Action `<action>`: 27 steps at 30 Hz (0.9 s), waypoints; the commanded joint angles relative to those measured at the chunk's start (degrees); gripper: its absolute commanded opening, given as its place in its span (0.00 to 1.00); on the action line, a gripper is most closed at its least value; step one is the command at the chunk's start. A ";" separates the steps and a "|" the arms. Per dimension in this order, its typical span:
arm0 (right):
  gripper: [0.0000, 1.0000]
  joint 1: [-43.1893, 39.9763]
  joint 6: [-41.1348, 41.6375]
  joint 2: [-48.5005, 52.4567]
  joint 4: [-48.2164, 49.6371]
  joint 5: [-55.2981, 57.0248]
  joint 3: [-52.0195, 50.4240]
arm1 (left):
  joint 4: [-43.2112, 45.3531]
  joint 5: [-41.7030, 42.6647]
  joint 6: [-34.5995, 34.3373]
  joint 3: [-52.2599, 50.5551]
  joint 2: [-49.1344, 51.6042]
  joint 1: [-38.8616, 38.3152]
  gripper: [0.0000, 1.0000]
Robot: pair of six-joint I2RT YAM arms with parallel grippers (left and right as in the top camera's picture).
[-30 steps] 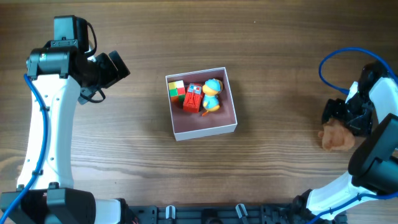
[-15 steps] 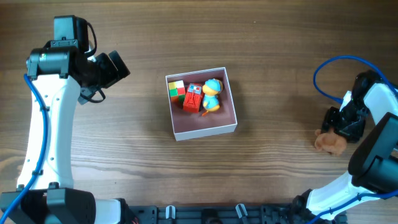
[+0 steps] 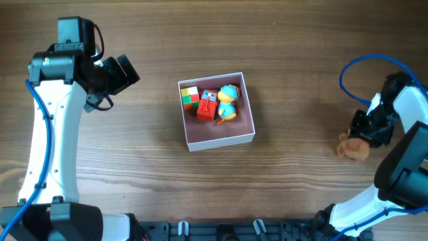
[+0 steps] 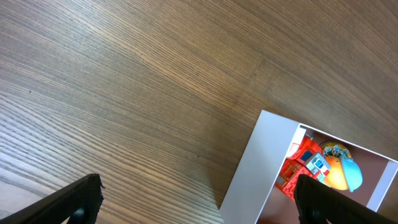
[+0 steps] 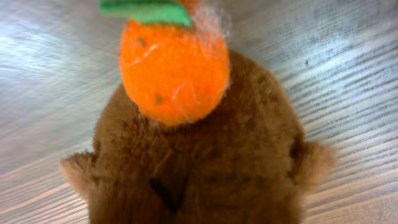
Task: Pack container
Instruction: 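Carry the plush with the right gripper into the box and release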
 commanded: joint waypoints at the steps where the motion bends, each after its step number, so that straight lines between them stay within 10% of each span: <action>1: 0.04 4.50 -0.70 -4.50 -1.66 -6.19 6.86 | -0.15 0.87 1.09 0.15 -0.20 0.35 1.00; 16: 0.04 51.52 -35.82 -16.59 -3.17 -8.98 23.23 | -0.20 0.87 1.09 0.15 -0.20 0.35 1.00; 27: 0.04 64.08 -42.82 -1.84 -2.93 -9.20 23.17 | -0.20 0.87 1.09 0.15 -0.20 0.35 1.00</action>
